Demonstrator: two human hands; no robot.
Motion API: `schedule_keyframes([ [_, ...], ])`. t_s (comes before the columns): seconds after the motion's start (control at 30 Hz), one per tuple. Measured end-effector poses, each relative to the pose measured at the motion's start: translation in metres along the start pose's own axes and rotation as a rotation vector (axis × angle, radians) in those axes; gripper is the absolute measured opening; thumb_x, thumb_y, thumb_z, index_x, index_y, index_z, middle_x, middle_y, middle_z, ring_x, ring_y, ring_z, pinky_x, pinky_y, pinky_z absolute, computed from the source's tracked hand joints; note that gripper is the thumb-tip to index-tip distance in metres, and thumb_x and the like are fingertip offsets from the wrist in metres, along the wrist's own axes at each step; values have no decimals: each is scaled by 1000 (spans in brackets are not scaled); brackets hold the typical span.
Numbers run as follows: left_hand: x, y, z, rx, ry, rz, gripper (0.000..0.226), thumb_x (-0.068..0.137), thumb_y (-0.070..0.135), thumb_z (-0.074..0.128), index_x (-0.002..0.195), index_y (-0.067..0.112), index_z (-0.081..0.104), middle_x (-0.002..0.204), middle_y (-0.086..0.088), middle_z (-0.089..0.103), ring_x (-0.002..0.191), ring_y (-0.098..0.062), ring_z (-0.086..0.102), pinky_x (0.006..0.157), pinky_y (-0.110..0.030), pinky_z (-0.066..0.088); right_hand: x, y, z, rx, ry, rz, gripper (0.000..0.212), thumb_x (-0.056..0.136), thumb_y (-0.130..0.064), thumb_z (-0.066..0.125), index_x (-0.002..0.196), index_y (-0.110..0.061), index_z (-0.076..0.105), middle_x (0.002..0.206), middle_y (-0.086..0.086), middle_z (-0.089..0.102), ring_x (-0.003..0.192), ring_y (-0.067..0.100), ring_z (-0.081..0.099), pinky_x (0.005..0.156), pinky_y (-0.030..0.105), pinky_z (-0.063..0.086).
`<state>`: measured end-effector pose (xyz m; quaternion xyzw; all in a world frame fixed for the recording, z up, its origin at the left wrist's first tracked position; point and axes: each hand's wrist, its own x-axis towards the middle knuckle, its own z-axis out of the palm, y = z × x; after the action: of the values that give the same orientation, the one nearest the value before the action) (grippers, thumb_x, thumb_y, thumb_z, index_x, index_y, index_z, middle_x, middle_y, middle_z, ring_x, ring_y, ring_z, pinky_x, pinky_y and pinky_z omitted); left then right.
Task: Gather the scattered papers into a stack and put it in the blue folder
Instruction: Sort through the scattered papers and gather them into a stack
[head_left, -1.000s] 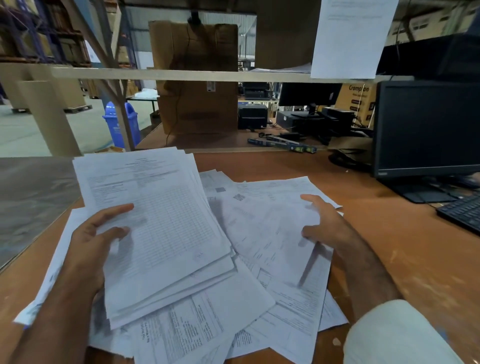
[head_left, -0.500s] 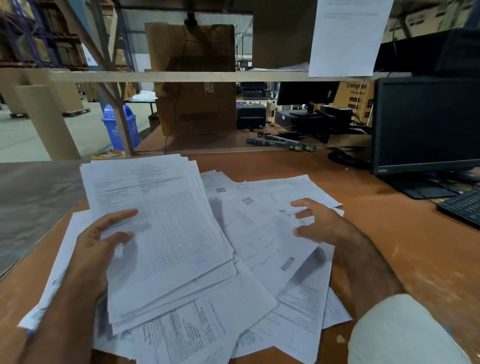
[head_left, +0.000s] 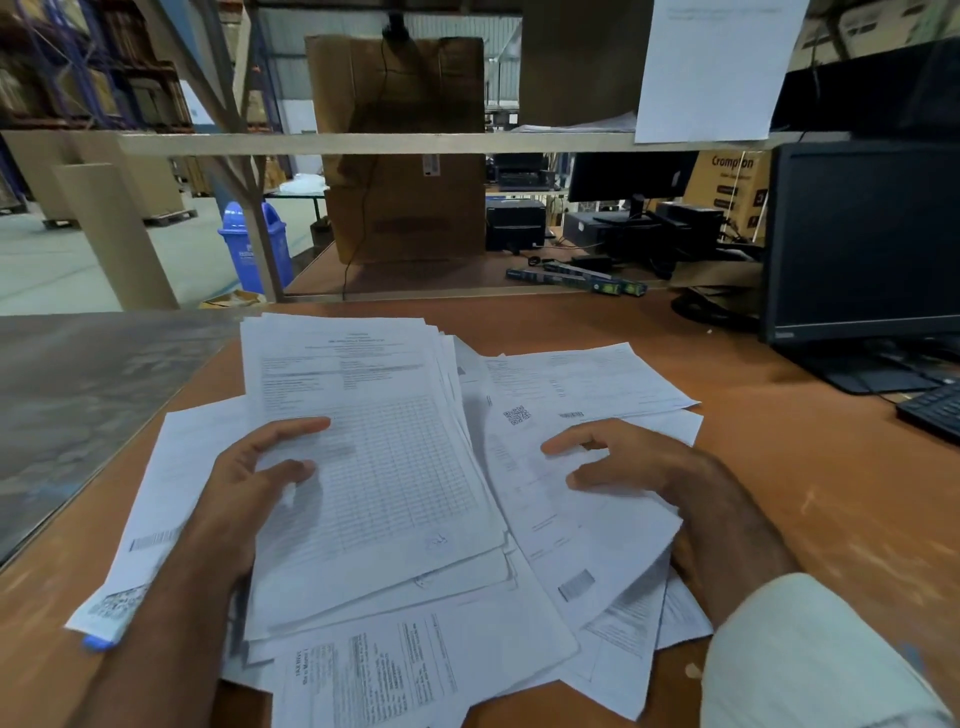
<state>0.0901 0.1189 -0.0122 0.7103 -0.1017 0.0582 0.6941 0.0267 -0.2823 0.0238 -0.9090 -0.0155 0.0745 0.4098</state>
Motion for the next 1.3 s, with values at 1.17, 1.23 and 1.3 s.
schedule_keyframes([
  [1.17,-19,35,40,302,-114,105,58,89,49,58,143,57,40,149,38,30,129,21,31,109,-9,18,9,-26,50,56,298,-111,67,85,-35,81,145,-37,52,151,-17,48,135,9,47,116,38,39],
  [1.23,-21,37,44,295,-143,131,57,89,48,60,142,55,42,139,48,32,114,40,31,92,8,26,7,-33,57,34,259,-162,68,86,-36,79,147,-38,49,151,-19,46,133,5,46,115,34,39],
  [1.3,-22,34,45,199,-177,117,55,89,38,68,140,52,51,134,50,44,116,35,39,90,6,36,7,-41,67,-1,227,-218,70,87,-41,77,149,-42,44,150,-22,42,133,2,40,117,34,36],
])
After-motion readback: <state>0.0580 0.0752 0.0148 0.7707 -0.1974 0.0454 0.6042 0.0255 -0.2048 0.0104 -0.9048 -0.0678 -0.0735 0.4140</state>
